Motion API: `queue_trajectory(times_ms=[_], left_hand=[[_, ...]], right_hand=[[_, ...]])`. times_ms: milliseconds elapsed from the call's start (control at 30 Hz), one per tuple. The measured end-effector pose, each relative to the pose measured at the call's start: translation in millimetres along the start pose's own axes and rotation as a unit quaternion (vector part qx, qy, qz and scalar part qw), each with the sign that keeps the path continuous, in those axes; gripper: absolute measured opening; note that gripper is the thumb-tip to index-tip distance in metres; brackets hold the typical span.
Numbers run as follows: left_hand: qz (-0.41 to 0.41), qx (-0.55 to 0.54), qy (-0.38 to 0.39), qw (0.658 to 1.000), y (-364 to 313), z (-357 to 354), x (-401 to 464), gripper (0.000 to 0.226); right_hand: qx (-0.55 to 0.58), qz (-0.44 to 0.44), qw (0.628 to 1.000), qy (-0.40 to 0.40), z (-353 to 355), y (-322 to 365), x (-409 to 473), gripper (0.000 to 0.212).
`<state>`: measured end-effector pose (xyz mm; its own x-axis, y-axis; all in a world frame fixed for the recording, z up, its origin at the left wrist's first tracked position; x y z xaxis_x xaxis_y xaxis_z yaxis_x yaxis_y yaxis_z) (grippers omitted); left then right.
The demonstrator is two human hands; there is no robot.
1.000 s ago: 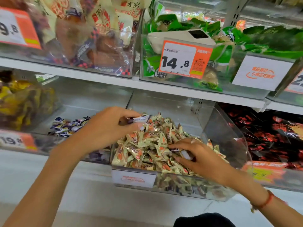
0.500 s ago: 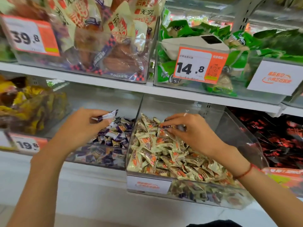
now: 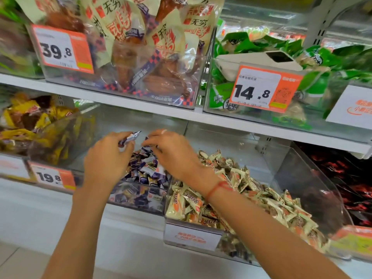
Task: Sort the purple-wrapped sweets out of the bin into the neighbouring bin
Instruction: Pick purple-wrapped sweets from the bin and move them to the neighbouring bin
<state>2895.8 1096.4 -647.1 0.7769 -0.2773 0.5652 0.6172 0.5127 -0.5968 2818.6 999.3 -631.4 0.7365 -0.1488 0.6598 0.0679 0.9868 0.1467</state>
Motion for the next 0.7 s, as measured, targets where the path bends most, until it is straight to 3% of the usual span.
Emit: queue_trajectory(times_ms=[100,167,233,367,433,500,600,700], left_hand=[[-0.003,0.030,0.109,0.994,16.0,-34.7,-8.1,0.037],[-0.015,0.057,0.182,0.982,24.8,-53.9,-14.1,0.044],[-0.011,0.048,0.181,0.982,26.1,-56.2,-11.2,0.045],[-0.050,0.012,0.075,0.996,-13.4,-27.9,-9.9,0.037],[-0.097,-0.044,0.017,0.994,-53.9,-8.6,-19.6,0.032],[-0.146,-0.145,0.007,0.979,-97.2,-4.3,-34.7,0.027],[-0.192,-0.226,0.113,0.948,-151.1,-39.2,-64.7,0.027],[-0.281,-0.119,0.298,0.905,-181.9,-111.7,-112.4,0.044]], right_hand=[[-0.026,-0.099,0.985,0.139,-47.2,-27.8,5.9,0.039],[-0.029,-0.120,0.969,0.214,-59.1,-33.1,-2.9,0.037],[-0.022,-0.098,0.981,0.168,-33.8,-22.0,-9.7,0.030],[0.081,-0.099,0.992,-0.002,57.7,-2.5,-72.1,0.024],[0.053,-0.110,0.991,-0.050,93.0,-21.4,-114.6,0.025],[0.011,-0.149,0.987,-0.063,117.6,-57.8,-145.9,0.026],[-0.053,-0.228,0.972,0.035,131.0,-117.9,-170.1,0.035],[-0.092,-0.324,0.932,0.132,124.3,-188.2,-184.9,0.035]])
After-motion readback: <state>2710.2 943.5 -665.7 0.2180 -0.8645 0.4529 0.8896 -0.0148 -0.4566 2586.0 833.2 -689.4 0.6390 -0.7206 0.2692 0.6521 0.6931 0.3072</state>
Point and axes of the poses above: each hand's wrist, its own x-axis towards the middle knuckle, its own z-axis out of the back of the hand, y = z × x, the point moved 10 cm from there along x, towards the middle knuckle, and after that the axes turned 12 degrees about -y, right-handed, at the moved point
